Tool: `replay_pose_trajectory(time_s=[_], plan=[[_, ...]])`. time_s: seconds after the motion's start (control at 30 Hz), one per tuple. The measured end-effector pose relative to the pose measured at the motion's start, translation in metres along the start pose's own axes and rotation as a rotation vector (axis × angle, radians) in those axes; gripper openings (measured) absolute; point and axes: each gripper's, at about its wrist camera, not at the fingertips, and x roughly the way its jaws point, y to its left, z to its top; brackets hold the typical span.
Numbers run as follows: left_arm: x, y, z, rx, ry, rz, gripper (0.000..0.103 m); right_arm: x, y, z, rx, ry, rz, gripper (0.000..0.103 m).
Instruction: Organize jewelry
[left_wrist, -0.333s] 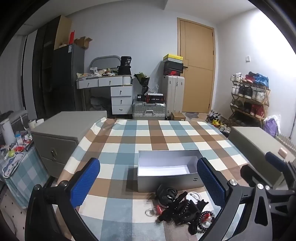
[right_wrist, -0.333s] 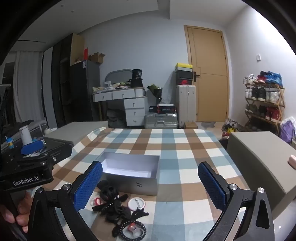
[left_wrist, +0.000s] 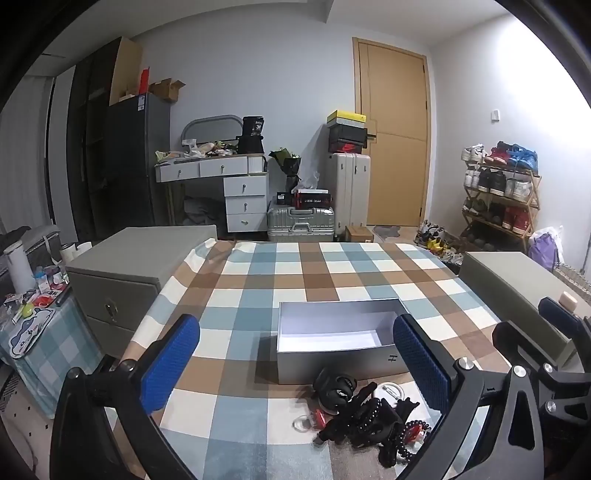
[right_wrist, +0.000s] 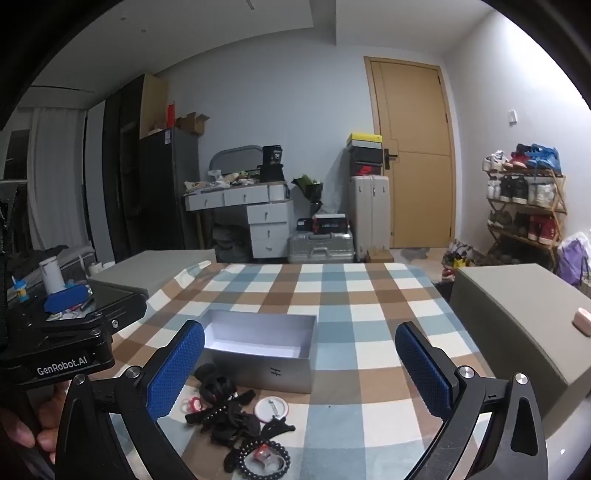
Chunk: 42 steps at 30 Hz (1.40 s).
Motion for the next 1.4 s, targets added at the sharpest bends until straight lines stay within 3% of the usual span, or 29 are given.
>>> replay_pose_trajectory(time_s=[1.4], plan=[[0.0025, 0.0076, -0.0064, -0.027, 0.024, -0.037, 0.102, -0.0044, 0.0006, -0.0031, -0.006, -0.02, 0.005, 0.103]])
